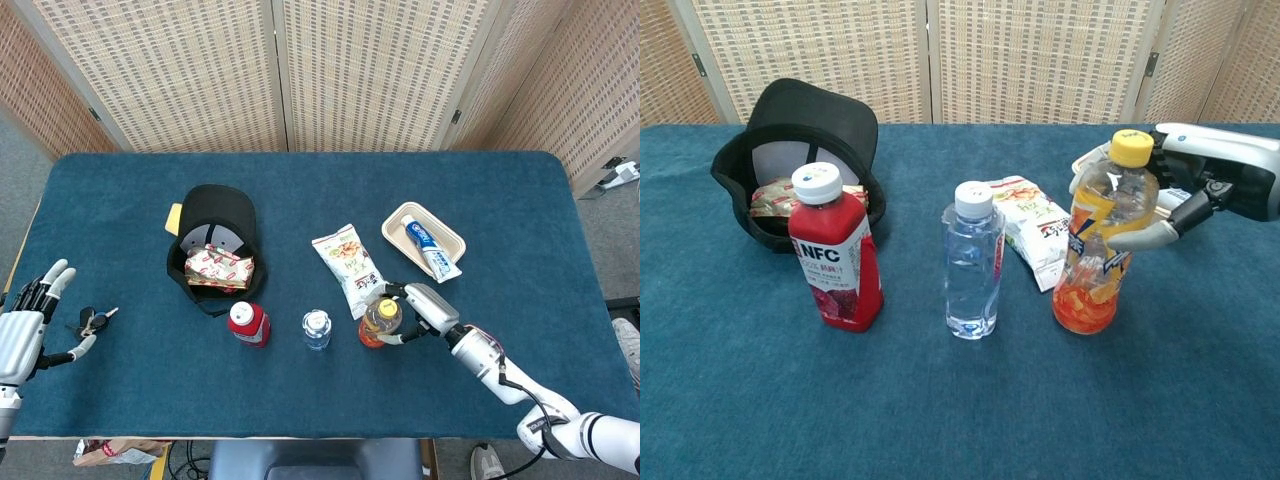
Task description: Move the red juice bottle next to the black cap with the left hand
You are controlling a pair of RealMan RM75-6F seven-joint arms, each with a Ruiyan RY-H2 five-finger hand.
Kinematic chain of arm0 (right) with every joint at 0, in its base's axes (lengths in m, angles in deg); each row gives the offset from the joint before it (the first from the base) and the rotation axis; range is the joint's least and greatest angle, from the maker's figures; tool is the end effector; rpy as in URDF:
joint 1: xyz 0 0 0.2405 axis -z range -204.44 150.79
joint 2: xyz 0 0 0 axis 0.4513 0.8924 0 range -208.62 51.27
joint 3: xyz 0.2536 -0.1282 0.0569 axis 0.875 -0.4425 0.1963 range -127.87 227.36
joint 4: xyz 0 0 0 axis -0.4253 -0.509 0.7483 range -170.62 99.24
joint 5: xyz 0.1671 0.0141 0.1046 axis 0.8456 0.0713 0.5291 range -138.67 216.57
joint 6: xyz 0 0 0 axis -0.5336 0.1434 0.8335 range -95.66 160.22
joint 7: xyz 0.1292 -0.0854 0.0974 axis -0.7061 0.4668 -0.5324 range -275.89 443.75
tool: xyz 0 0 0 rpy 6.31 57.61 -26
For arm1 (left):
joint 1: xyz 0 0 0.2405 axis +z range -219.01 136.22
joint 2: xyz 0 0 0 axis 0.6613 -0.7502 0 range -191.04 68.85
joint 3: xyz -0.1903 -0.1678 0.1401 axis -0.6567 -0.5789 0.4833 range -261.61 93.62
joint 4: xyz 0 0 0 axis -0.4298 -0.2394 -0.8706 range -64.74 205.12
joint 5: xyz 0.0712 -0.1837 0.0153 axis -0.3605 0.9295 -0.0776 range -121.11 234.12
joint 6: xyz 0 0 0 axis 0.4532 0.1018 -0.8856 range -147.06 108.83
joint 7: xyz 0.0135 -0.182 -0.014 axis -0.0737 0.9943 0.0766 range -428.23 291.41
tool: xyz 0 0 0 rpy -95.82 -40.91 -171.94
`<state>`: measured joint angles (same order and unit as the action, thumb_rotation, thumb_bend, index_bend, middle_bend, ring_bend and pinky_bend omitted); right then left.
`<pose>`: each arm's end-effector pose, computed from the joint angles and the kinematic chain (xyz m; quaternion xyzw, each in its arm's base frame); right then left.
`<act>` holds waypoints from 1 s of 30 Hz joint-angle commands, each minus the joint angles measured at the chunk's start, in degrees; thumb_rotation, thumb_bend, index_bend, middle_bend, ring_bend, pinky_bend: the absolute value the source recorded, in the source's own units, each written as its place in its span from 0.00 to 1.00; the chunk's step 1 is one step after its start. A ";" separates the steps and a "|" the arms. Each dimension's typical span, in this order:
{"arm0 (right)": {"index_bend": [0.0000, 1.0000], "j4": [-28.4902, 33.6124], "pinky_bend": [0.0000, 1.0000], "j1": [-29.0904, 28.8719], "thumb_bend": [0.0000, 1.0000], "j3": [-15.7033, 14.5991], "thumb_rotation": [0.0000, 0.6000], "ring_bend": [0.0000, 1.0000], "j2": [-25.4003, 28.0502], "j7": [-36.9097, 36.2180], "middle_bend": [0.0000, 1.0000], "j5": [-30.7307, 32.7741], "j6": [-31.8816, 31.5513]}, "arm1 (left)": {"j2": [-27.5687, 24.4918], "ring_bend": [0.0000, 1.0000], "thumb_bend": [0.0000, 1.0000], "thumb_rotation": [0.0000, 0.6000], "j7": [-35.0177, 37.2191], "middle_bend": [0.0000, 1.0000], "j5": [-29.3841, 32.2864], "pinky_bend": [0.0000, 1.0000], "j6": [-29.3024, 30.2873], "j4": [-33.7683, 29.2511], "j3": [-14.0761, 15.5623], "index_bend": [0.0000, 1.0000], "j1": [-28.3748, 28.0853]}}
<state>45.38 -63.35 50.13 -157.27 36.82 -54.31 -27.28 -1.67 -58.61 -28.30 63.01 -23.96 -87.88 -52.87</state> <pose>-0.2076 -0.3521 0.0235 0.6323 -0.5861 0.4787 0.1662 -0.3109 0.2624 0.2068 -0.5918 -0.4029 -0.4447 0.5382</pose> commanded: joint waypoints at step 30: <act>0.15 17.47 0.08 20.00 0.18 -1.12 1.00 0.09 17.39 47.62 0.19 7.90 -25.02 | -0.36 0.00 0.19 1.00 -5.92 0.00 1.71 0.05 1.03 0.20 -0.66 0.00 1.56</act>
<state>58.92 -49.27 50.20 -143.37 76.99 -48.43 -46.28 -2.21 -64.16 -26.55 64.01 -23.55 -88.71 -51.45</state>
